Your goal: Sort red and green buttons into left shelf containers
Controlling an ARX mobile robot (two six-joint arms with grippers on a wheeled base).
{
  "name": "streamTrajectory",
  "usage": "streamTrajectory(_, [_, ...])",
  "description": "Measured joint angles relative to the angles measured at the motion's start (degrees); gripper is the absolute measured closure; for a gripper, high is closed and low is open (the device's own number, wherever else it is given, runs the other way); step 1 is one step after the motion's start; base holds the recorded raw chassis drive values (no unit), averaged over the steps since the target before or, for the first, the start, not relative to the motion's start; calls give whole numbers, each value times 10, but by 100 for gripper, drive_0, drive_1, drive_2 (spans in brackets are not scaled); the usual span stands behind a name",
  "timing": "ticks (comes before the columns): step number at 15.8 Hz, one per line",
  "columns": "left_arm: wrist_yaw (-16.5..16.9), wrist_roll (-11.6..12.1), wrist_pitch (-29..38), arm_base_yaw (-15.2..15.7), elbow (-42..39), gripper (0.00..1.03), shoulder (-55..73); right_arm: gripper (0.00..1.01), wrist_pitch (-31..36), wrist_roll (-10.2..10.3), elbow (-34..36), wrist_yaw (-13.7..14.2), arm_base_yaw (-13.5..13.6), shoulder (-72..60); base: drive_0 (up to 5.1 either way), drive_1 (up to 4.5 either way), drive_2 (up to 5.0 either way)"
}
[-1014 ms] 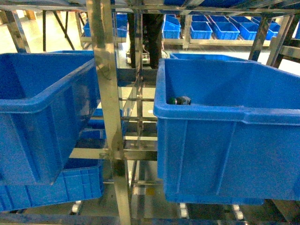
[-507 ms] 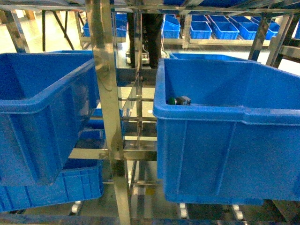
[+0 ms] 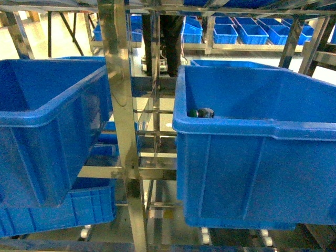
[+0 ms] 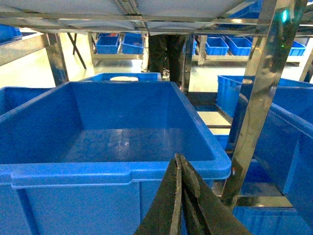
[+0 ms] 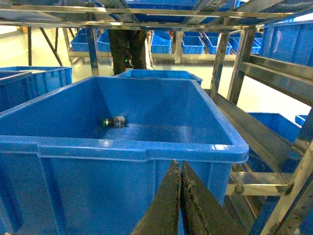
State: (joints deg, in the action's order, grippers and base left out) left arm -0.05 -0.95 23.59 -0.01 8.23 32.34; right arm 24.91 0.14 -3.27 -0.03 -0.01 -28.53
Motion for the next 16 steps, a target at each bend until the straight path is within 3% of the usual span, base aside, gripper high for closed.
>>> streamTrajectory(13, [0, 0, -104, 0, -74, 101, -193, 99, -147, 0, 26, 0, 0, 184, 0, 0, 0])
streamTrajectory(14, [0, 0, -113, 0, -74, 101, -203, 99, -178, 0, 26, 0, 0, 206, 0, 0, 0])
streamTrajectory(15, [-1, 0, -129, 0, -74, 101, -214, 99, -254, 0, 26, 0, 0, 274, 0, 0, 0])
streamTrajectory(16, [0, 0, -133, 0, -74, 101, -219, 99, -240, 0, 25, -2, 0, 282, 0, 0, 0])
